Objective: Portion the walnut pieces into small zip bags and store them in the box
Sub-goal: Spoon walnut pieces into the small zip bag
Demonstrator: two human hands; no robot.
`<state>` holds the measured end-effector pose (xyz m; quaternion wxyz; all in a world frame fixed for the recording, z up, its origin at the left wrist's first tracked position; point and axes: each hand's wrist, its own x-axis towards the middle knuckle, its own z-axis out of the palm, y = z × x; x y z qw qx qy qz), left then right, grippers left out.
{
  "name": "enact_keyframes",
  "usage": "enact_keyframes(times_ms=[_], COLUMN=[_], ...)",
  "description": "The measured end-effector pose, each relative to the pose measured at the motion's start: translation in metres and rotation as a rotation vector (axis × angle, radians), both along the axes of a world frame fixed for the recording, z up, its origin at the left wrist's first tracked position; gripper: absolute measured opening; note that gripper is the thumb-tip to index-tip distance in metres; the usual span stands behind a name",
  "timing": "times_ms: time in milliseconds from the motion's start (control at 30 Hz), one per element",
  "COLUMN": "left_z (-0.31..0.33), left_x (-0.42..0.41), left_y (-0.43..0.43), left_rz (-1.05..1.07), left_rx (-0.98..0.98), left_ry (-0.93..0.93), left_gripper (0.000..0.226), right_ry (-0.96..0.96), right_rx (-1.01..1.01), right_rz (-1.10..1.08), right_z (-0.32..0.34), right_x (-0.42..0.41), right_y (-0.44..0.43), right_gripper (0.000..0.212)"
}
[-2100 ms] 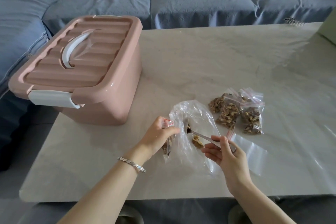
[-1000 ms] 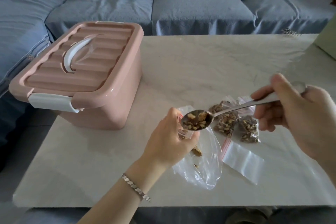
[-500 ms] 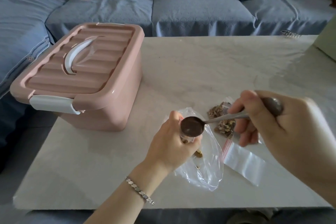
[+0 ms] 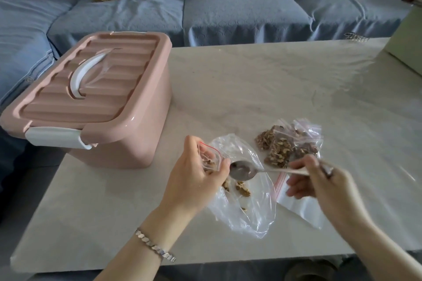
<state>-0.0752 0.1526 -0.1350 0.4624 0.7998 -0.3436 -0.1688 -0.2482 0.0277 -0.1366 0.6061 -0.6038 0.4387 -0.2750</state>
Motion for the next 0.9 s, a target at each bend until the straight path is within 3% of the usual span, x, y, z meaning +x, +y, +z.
enact_keyframes(times_ms=[100, 167, 300, 400, 500, 600, 700, 900], left_z=[0.000, 0.001, 0.001, 0.002, 0.002, -0.002, -0.001, -0.004], left_x=[-0.001, -0.002, -0.005, -0.010, -0.018, -0.026, -0.030, -0.033], left_y=[-0.002, -0.004, -0.012, -0.018, -0.023, -0.028, -0.028, -0.026], left_rz=[-0.007, -0.002, -0.023, -0.045, -0.059, -0.096, -0.169, -0.261], left_rx=[0.016, 0.020, 0.056, 0.060, 0.051, 0.049, 0.058, -0.010], left_ry=[-0.010, -0.023, 0.005, 0.018, 0.019, -0.052, -0.101, -0.152], left_gripper=[0.034, 0.034, 0.036, 0.039, 0.040, 0.042, 0.039, 0.045], right_ry=[0.046, 0.124, 0.395, 0.614, 0.441, 0.188, 0.187, 0.231], right_rx=[0.299, 0.324, 0.139, -0.189, -0.452, -0.525, -0.554, -0.583], right_rz=[0.006, 0.046, 0.115, 0.205, 0.202, 0.346, 0.472, 0.446], right_z=[-0.037, -0.050, -0.059, -0.047, -0.018, 0.019, 0.033, 0.029], right_x=[0.002, 0.000, -0.006, -0.010, -0.004, 0.014, 0.028, 0.033], right_y=[-0.002, -0.005, -0.013, -0.012, -0.005, 0.011, 0.020, 0.013], right_gripper=[0.027, 0.018, 0.022, 0.015, 0.016, 0.016, 0.017, 0.008])
